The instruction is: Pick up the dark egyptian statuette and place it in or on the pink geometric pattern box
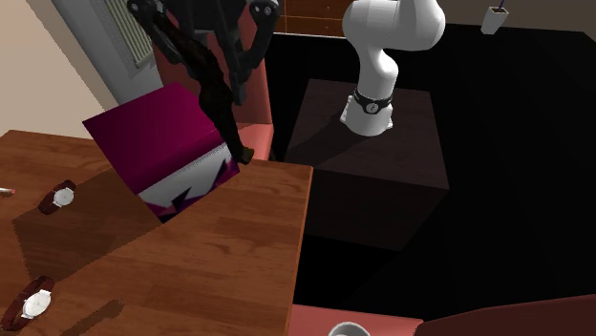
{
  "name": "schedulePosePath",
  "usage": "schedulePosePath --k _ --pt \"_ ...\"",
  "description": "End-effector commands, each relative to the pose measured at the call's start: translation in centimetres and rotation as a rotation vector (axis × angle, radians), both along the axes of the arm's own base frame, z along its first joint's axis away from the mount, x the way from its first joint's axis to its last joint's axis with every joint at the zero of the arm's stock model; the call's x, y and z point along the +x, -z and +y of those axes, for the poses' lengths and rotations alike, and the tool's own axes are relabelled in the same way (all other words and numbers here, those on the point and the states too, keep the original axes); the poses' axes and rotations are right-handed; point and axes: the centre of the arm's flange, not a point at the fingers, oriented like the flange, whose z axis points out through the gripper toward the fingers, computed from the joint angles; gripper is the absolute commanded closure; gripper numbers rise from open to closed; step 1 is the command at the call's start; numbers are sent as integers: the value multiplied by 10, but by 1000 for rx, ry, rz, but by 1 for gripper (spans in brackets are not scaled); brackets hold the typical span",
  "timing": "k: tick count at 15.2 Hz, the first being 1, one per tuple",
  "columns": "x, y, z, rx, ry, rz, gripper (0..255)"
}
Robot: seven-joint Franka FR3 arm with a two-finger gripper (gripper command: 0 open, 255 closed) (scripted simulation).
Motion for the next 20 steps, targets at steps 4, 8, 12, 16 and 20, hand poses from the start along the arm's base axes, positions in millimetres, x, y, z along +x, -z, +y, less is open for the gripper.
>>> schedulePosePath --k 4,8,12,16,20 --pt "0 -26 1 0 0 0 255" --pt "-6 -42 -11 0 0 0 255" --pt "-30 -45 -58 0 0 0 255" --pt "-53 -48 -105 0 0 0 255" --pt "-77 -52 -152 0 0 0 255"
